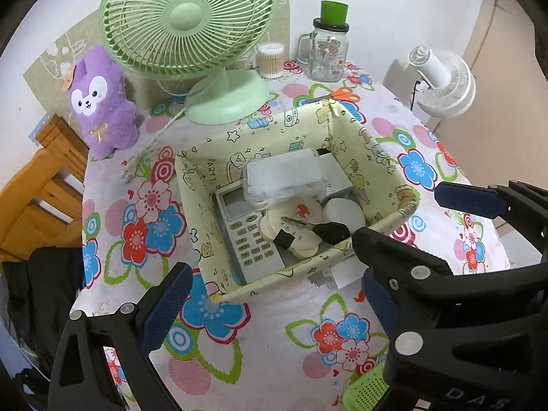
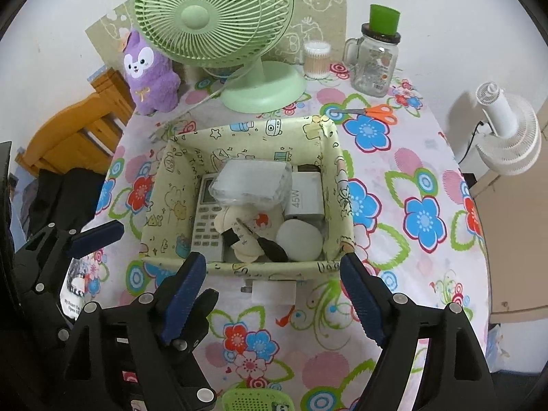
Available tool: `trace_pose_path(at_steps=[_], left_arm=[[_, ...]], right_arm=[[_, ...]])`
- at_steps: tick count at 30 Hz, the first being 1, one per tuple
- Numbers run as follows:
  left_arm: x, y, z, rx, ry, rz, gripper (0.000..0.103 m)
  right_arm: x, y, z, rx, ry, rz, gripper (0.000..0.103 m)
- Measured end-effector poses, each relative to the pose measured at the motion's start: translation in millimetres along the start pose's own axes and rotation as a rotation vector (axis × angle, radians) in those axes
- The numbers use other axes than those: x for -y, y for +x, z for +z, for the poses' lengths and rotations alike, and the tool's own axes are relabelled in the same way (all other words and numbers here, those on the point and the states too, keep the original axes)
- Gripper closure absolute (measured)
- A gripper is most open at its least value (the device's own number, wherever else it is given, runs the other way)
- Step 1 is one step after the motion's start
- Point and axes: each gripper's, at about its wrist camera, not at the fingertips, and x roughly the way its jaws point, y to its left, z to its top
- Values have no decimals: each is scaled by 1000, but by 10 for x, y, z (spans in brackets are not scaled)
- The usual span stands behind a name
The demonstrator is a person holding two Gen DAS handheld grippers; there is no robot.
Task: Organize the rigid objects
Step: 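Withdraw both open tools from the box toward the green panda speaker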
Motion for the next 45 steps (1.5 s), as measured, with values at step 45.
trace_pose_path(at_steps=[45], left_arm=[[425, -196, -856, -48, -340, 76, 2]], right_arm=[[231, -254, -760, 9, -190, 64, 19]])
